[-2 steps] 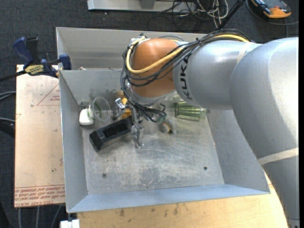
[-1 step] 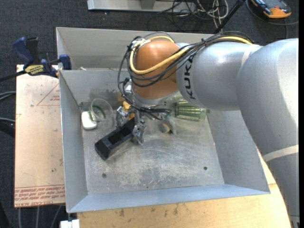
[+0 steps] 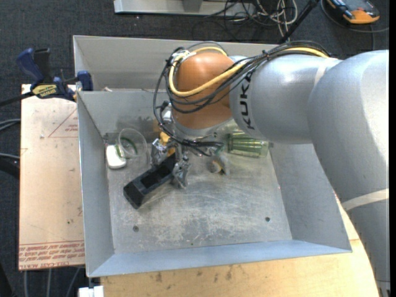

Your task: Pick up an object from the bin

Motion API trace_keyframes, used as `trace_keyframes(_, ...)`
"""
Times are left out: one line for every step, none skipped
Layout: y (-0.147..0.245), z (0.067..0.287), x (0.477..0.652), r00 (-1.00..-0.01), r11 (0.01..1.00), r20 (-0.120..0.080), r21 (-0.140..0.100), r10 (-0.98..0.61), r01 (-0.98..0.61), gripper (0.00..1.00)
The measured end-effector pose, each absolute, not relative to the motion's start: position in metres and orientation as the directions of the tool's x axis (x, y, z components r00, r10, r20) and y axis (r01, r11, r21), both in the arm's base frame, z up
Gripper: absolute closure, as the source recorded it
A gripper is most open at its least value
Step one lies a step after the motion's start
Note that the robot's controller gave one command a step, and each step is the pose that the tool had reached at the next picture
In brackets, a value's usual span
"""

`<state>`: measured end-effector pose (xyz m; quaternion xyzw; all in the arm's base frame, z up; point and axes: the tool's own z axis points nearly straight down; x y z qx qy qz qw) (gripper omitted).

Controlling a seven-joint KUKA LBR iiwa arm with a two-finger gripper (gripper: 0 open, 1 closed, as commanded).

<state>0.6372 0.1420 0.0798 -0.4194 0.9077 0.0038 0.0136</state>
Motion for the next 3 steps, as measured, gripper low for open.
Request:
trace_keyframes(0.142,0.081,0.637,-0.648,0.648,-0.026,-0.004,-0.761,-0.761,1.00)
trace_keyframes(0.141,0.086,0.635,-0.647,0.647,-0.011,-0.001,-0.762,-0.762,1.00)
trace_keyframes(0.140,0.096,0.633,-0.648,0.648,-0.003,0.004,-0.761,-0.761,1.00)
